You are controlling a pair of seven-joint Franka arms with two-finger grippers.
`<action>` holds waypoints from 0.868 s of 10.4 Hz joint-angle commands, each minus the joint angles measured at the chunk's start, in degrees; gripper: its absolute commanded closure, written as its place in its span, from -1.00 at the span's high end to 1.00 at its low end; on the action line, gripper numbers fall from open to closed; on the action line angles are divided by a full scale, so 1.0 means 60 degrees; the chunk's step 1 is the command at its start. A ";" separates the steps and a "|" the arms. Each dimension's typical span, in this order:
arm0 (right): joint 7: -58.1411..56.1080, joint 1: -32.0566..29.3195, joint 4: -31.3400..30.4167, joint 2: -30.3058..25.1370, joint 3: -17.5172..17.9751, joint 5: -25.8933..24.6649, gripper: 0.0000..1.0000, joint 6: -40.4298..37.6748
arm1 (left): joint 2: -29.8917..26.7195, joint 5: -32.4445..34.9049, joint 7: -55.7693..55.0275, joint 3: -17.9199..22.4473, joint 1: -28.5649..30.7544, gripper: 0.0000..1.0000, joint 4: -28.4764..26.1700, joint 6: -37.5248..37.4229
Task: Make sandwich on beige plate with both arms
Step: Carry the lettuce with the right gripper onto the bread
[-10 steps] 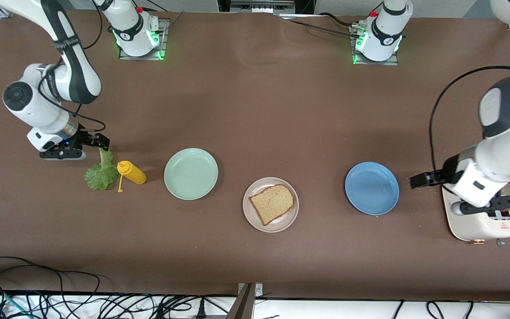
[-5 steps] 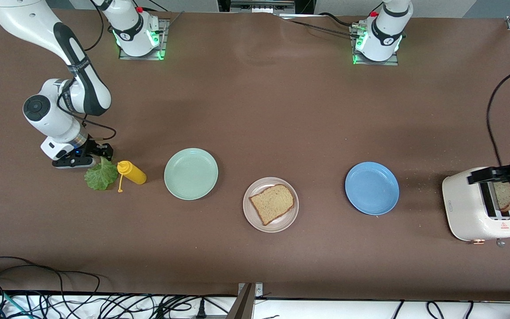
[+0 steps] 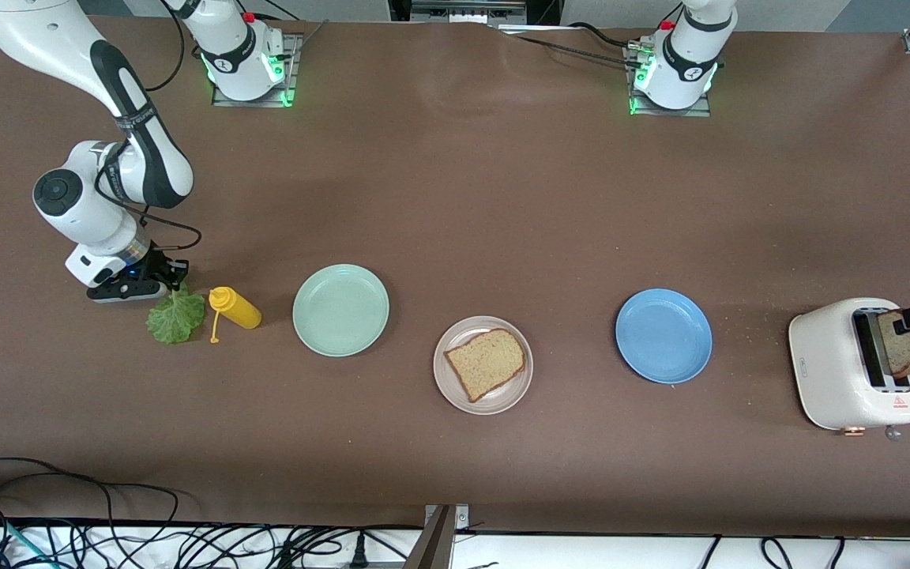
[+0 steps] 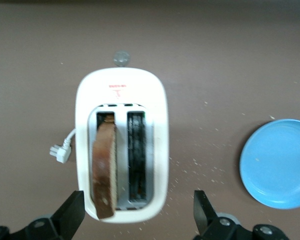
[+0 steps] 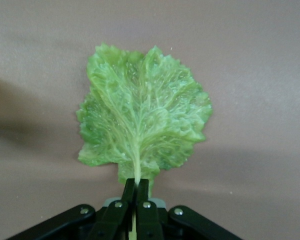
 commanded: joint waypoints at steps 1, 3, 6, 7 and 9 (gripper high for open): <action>-0.0146 -0.0111 0.0271 -0.0524 0.0082 -0.0123 -1.00 -0.0626 | 0.0268 0.0174 0.0465 0.0309 0.0019 0.90 -0.0009 0.0587; -0.0146 -0.0097 0.1409 -0.0875 0.0141 -0.0123 -1.00 -0.3180 | 0.0576 0.0188 0.0438 0.0428 -0.0010 0.91 -0.0009 0.0866; -0.0103 -0.0068 0.3591 -0.1272 0.0170 -0.0137 -1.00 -0.7371 | 0.0782 0.0189 0.0277 0.0473 -0.0053 0.91 -0.0038 0.0867; 0.0014 -0.0039 0.4439 -0.1273 0.0214 -0.0123 -1.00 -0.8690 | 0.0855 0.0232 -0.0072 0.0502 -0.0068 0.89 -0.0053 0.0853; 0.0422 -0.0038 0.5805 -0.1273 0.0448 -0.0108 -1.00 -1.0294 | 0.0972 0.1106 -0.0775 0.0487 -0.0229 0.88 -0.0053 0.0852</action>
